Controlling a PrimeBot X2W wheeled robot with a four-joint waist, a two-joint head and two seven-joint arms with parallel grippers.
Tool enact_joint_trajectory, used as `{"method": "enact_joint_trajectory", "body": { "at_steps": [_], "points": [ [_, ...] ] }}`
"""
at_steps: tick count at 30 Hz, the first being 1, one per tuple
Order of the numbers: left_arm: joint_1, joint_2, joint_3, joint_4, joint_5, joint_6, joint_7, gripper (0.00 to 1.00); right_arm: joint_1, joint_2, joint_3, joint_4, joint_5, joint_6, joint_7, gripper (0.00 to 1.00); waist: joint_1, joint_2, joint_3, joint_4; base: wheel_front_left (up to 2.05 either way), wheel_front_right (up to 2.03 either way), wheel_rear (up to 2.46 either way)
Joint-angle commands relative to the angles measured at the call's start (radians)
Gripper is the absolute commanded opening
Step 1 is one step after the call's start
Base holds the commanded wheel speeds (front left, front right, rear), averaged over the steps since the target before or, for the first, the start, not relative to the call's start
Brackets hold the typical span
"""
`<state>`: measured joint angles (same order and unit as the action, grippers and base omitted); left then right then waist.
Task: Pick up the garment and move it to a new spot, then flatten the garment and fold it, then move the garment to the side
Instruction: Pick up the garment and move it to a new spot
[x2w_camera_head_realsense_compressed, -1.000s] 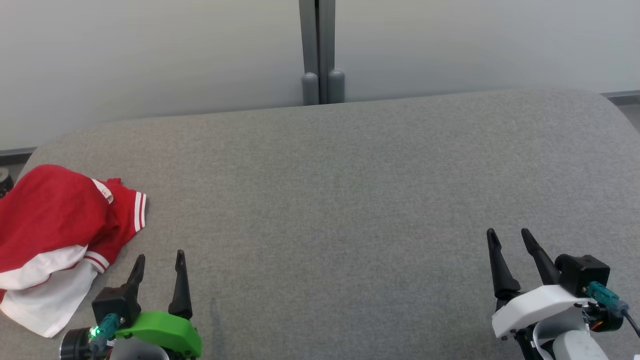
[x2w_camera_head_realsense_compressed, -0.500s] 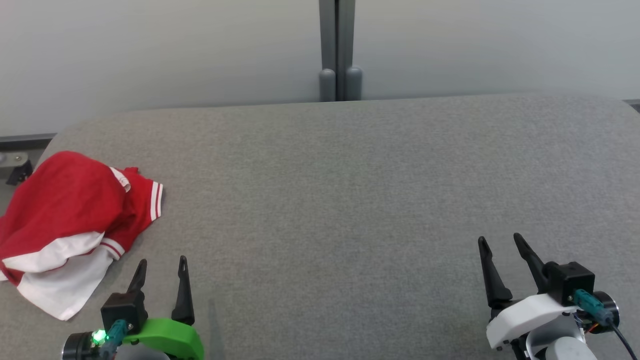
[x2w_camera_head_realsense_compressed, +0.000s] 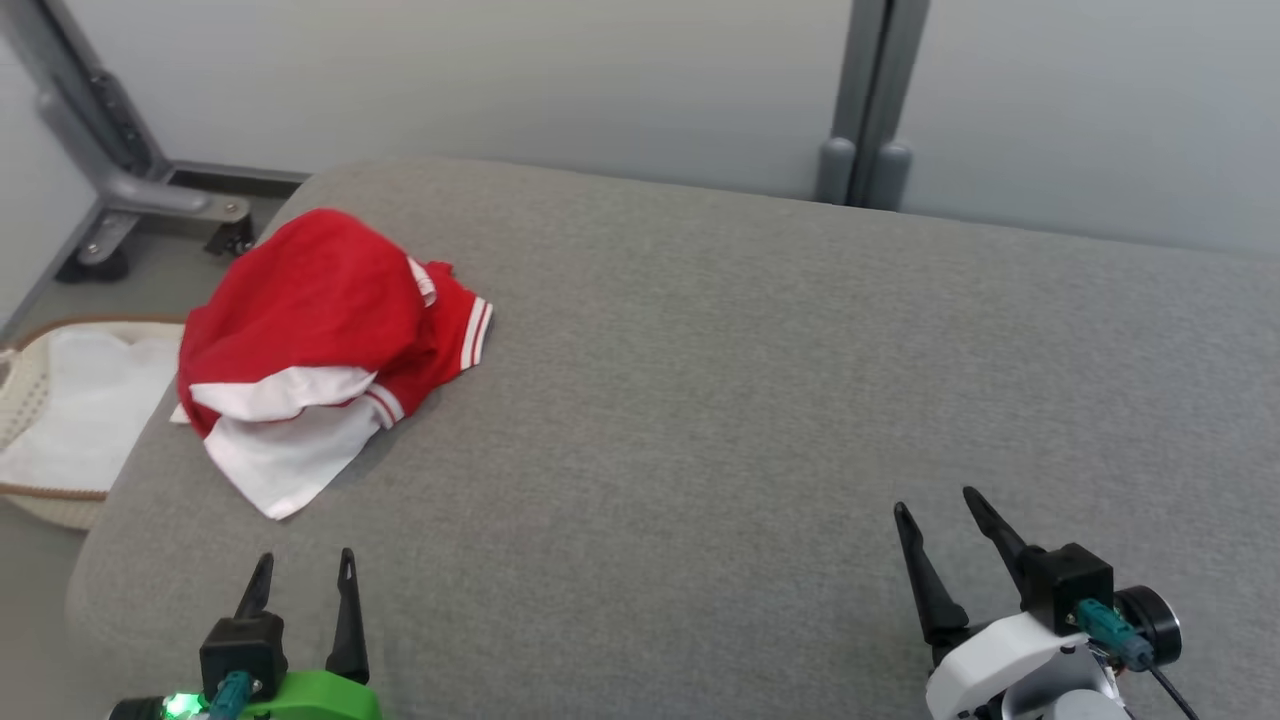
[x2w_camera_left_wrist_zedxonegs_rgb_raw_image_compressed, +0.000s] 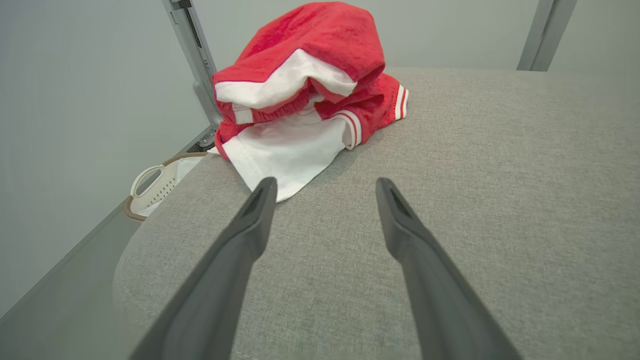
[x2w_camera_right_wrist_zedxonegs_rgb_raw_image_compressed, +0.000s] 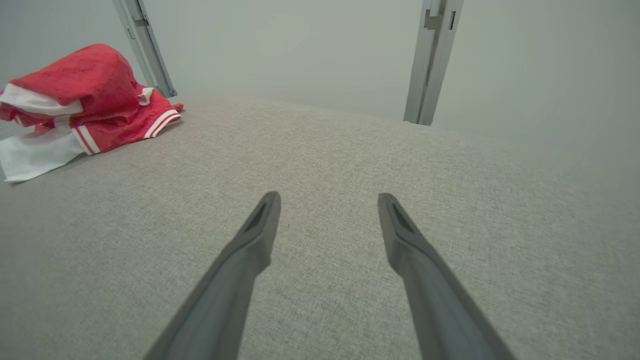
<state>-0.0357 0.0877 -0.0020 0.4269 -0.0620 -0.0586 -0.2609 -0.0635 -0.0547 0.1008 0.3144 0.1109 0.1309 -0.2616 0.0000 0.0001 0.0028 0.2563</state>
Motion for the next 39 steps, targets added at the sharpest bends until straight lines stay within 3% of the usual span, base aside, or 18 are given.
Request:
{"method": "enact_joint_trajectory", "body": {
  "at_steps": [1, 11, 17, 26, 39],
  "points": [
    [0.016, 0.005, 0.01, 0.005, 0.004, 0.002, -0.005, 1.0, -0.009, -0.002, 0.007, 0.005, -0.011, 0.0, -0.005, 1.0, 0.0, -0.0001, 0.011, 0.117, 0.0, 0.0, 0.0],
    [0.044, -0.004, 0.073, 0.04, -0.026, -0.015, -0.004, 1.0, -0.022, 0.001, 0.029, 0.025, 0.001, 0.0, -0.005, 1.0, 0.0, -0.0001, 0.028, 0.193, 0.0, 0.0, 0.0],
    [0.015, -0.011, 0.095, 0.065, -0.056, -0.044, -0.004, 1.0, -0.035, 0.001, 0.042, 0.029, -0.004, 0.0, -0.005, 1.0, 0.0, -0.0001, 0.052, 0.173, 0.0, 0.0, 0.0],
    [-0.185, 0.008, 0.078, 0.107, -0.135, -0.071, -0.004, 1.0, -0.088, -0.015, 0.043, 0.029, -0.036, 0.0, -0.005, 1.0, 0.0, -0.0001, 0.154, 0.116, 0.0, 0.0, 0.0],
    [-0.654, 0.256, -0.269, 0.23, -0.446, -0.073, 0.049, 1.0, -0.171, -0.022, 0.082, 0.026, -0.054, 0.0, -0.005, 1.0, 0.0, -0.0001, 0.29, 0.027, 0.0, 0.0, 0.0]
  ]
}}
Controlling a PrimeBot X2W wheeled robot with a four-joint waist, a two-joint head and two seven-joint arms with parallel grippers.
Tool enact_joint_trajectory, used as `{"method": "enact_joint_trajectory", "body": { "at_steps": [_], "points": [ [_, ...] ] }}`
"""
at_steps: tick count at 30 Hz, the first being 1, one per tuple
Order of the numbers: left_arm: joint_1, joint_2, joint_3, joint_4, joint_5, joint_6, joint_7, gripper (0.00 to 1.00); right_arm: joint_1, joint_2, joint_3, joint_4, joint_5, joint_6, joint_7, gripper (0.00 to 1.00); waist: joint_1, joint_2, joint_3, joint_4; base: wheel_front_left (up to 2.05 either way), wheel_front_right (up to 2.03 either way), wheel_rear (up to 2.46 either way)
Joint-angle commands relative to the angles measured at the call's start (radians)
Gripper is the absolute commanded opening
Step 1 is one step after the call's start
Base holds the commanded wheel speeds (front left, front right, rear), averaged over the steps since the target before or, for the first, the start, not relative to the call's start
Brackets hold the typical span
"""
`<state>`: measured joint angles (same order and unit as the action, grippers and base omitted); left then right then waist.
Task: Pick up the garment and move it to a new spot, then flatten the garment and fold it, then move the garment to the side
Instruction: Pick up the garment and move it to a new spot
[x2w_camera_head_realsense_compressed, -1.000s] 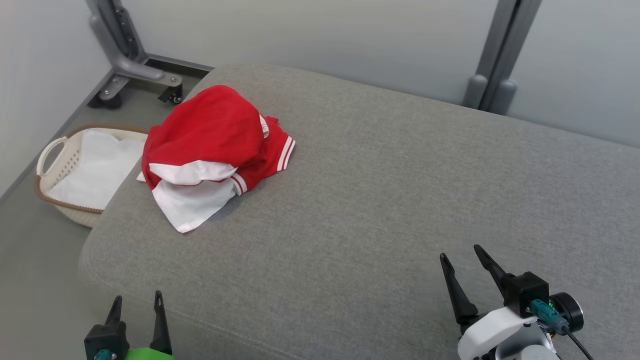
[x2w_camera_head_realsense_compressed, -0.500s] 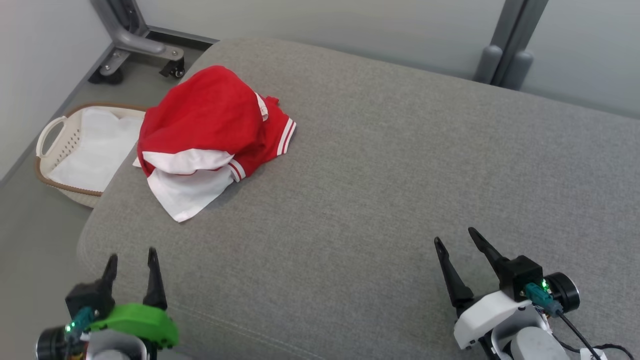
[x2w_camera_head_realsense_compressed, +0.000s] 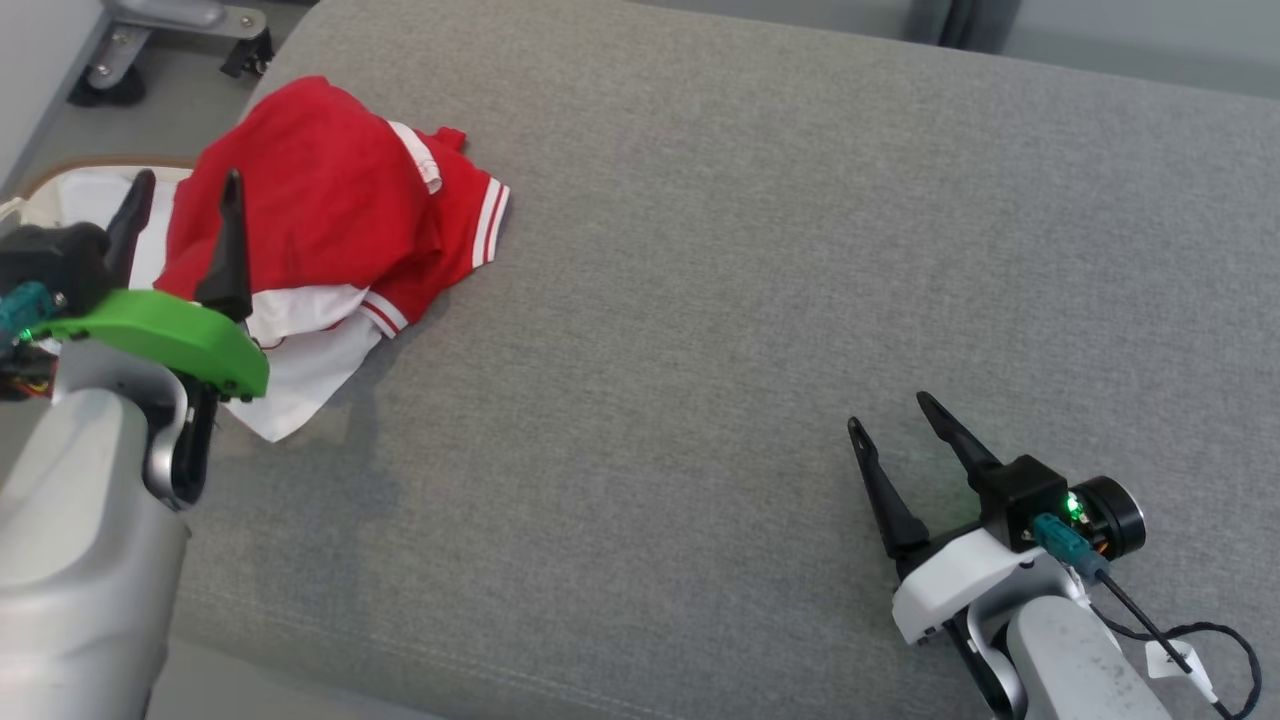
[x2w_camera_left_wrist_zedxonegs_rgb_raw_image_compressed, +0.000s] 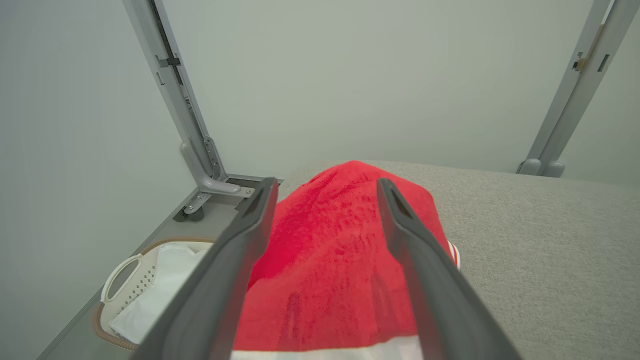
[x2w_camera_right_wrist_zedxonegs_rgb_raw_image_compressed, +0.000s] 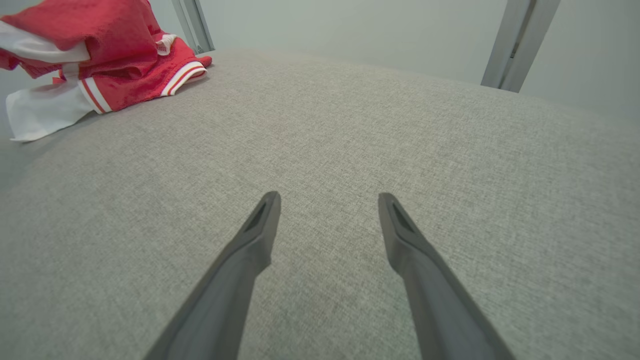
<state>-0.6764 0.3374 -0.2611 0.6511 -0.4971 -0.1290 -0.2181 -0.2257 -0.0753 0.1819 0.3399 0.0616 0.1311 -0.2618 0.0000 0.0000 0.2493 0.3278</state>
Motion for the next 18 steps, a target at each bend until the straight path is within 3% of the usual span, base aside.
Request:
{"method": "enact_joint_trajectory", "body": {
  "at_steps": [1, 10, 18],
  "points": [
    [-0.034, 0.02, -0.032, 0.017, -0.041, -0.002, 0.015, 1.0, -0.016, -0.001, 0.004, 0.002, -0.004, -0.001, -0.005, 1.0, 0.0, 0.0, 0.05, -0.053, 0.0, 0.0, 0.0],
    [-0.137, 0.137, -0.282, 0.105, -0.259, -0.002, 0.15, 1.0, -0.06, 0.007, 0.034, 0.006, -0.006, -0.001, -0.005, 1.0, 0.0, 0.0, 0.113, -0.155, 0.0, 0.0, 0.0],
    [-0.123, 0.18, -0.377, 0.199, -0.43, -0.001, 0.269, 1.0, -0.068, 0.014, 0.036, -0.004, -0.01, -0.001, -0.005, 1.0, 0.0, 0.0, 0.151, -0.228, 0.0, 0.0, 0.0]
  ]
}}
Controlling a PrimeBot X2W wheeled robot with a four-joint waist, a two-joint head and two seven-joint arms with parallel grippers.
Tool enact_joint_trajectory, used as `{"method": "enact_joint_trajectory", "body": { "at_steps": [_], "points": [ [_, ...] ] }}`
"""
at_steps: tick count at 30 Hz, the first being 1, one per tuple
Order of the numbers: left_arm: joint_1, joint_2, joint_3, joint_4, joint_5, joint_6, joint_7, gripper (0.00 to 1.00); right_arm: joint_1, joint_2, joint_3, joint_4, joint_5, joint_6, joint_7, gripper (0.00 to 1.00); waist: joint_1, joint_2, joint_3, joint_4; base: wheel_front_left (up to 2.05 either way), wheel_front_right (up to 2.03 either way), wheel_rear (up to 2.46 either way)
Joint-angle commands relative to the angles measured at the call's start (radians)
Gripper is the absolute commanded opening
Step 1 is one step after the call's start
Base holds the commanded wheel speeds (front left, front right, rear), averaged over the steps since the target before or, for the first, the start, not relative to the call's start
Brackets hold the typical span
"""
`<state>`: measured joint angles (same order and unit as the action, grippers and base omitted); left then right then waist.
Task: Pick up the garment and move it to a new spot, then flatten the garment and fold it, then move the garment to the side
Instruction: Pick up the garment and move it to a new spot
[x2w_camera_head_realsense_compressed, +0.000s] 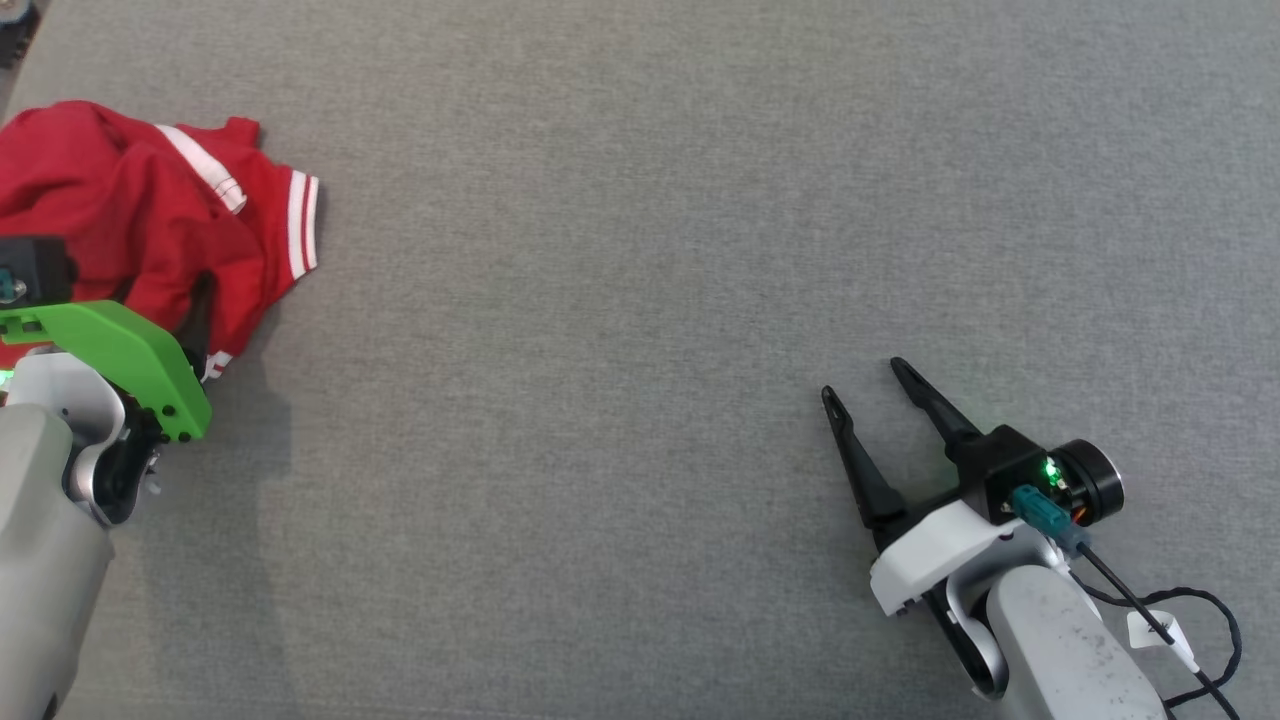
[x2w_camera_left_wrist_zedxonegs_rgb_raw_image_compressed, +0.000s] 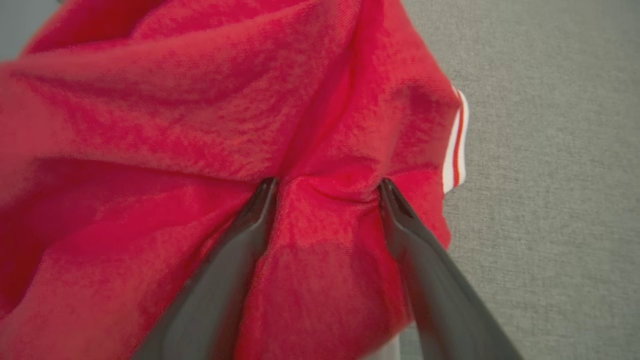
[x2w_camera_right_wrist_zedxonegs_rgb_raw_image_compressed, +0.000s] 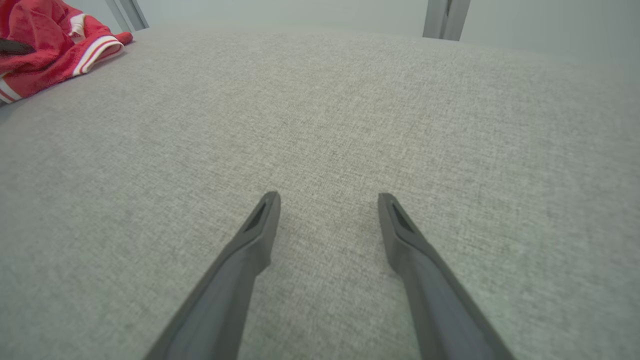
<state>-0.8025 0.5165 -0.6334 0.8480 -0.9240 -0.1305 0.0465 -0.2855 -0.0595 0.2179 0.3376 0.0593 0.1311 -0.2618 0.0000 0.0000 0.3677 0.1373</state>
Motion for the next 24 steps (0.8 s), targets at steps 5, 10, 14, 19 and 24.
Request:
{"method": "enact_joint_trajectory", "body": {
  "at_steps": [5, 10, 14, 19, 24],
  "points": [
    [0.006, 0.01, -0.042, 0.048, -0.031, 0.0, -0.023, 0.14, 0.002, 0.001, -0.013, 0.003, -0.006, -0.001, -0.003, 1.0, 0.0, 0.0, 0.033, -0.046, 0.0, 0.0, 0.0],
    [-0.036, 0.007, -0.065, 0.125, 0.013, 0.0, -0.143, 0.0, 0.016, 0.002, -0.022, 0.014, -0.003, -0.001, -0.003, 1.0, 0.0, 0.0, -0.011, -0.04, 0.0, 0.0, 0.0],
    [-0.073, -0.006, -0.074, 0.158, 0.059, 0.022, -0.257, 0.0, 0.037, 0.004, -0.024, 0.019, 0.009, -0.001, -0.003, 1.0, 0.0, 0.0, -0.069, -0.034, 0.0, 0.0, 0.0],
    [-0.106, -0.019, -0.074, 0.122, 0.124, 0.063, -0.308, 0.0, 0.075, 0.006, -0.016, 0.024, 0.019, -0.001, -0.003, 1.0, 0.0, 0.0, -0.154, -0.038, 0.0, 0.0, 0.0],
    [-0.104, -0.032, -0.02, -0.039, 0.191, 0.09, -0.312, 0.0, 0.122, 0.005, -0.02, 0.021, 0.03, -0.001, -0.003, 1.0, 0.0, 0.0, -0.231, -0.066, 0.0, 0.0, 0.0]
  ]
}}
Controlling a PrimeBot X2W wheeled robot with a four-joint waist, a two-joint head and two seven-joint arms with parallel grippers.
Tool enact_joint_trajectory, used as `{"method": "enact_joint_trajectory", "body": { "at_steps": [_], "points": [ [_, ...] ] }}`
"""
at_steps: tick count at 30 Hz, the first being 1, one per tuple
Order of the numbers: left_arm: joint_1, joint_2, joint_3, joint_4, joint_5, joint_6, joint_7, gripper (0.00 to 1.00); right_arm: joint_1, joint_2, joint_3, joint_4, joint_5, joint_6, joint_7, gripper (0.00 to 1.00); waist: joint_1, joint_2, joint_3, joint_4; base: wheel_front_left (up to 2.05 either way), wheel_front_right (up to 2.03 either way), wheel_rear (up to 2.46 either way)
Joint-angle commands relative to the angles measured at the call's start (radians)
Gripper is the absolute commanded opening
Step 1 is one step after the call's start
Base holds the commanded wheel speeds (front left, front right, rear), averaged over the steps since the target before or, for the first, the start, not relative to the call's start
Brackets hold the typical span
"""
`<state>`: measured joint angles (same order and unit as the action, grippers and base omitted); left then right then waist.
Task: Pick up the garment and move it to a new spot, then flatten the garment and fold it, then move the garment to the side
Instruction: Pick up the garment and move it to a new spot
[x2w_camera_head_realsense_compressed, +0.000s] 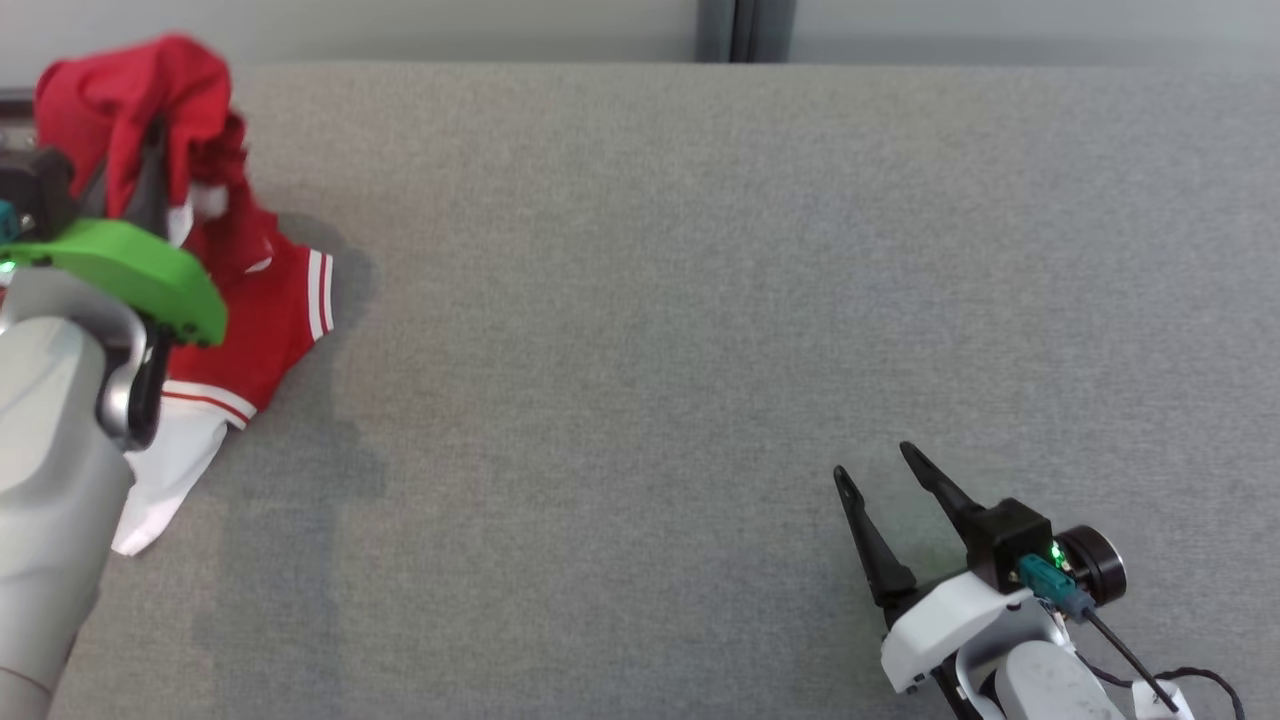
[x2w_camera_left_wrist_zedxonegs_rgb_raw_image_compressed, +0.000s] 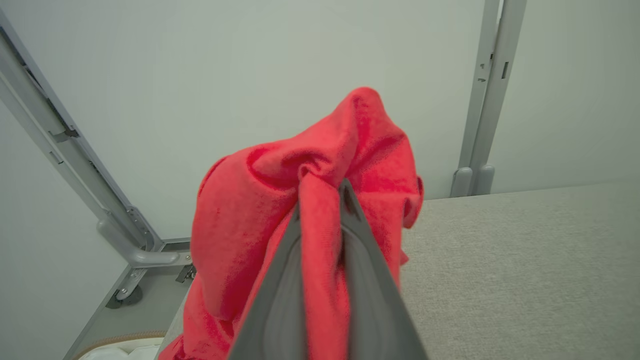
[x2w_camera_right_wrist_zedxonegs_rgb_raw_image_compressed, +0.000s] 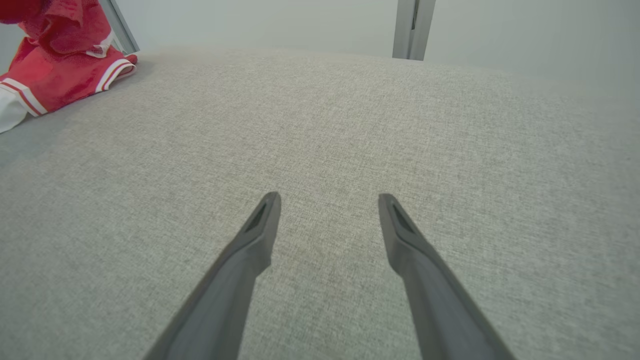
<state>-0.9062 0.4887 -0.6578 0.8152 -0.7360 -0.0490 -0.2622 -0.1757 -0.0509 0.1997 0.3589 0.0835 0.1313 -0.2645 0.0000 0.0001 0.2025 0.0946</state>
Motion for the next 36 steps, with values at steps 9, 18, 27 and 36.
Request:
{"method": "enact_joint_trajectory", "body": {
  "at_steps": [9, 18, 27, 36],
  "points": [
    [0.125, -0.13, 0.041, -0.279, 0.088, 0.014, -0.002, 0.0, 0.068, -0.003, 0.002, -0.007, 0.018, -0.001, 0.0, 1.0, 0.0, -0.0001, -0.138, -0.147, 0.0, 0.0, 0.0],
    [0.162, -0.342, -0.034, -0.29, 0.105, -0.026, -0.002, 0.0, 0.065, -0.002, 0.017, -0.012, 0.024, -0.001, 0.0, 1.0, 0.0, -0.0001, -0.12, -0.308, 0.0, 0.0, 0.0],
    [0.21, -0.42, -0.043, -0.212, 0.155, -0.031, -0.002, 1.0, 0.064, -0.002, -0.005, -0.021, 0.024, -0.001, 0.0, 1.0, 0.0, -0.0001, -0.091, -0.37, 0.0, 0.0, 0.0],
    [0.347, -0.373, 0.101, -0.215, 0.244, -0.009, -0.002, 1.0, 0.082, -0.002, -0.059, -0.041, 0.033, -0.001, 0.0, 1.0, 0.0, -0.0001, -0.107, -0.297, 0.0, 0.0, 0.0]
  ]
}}
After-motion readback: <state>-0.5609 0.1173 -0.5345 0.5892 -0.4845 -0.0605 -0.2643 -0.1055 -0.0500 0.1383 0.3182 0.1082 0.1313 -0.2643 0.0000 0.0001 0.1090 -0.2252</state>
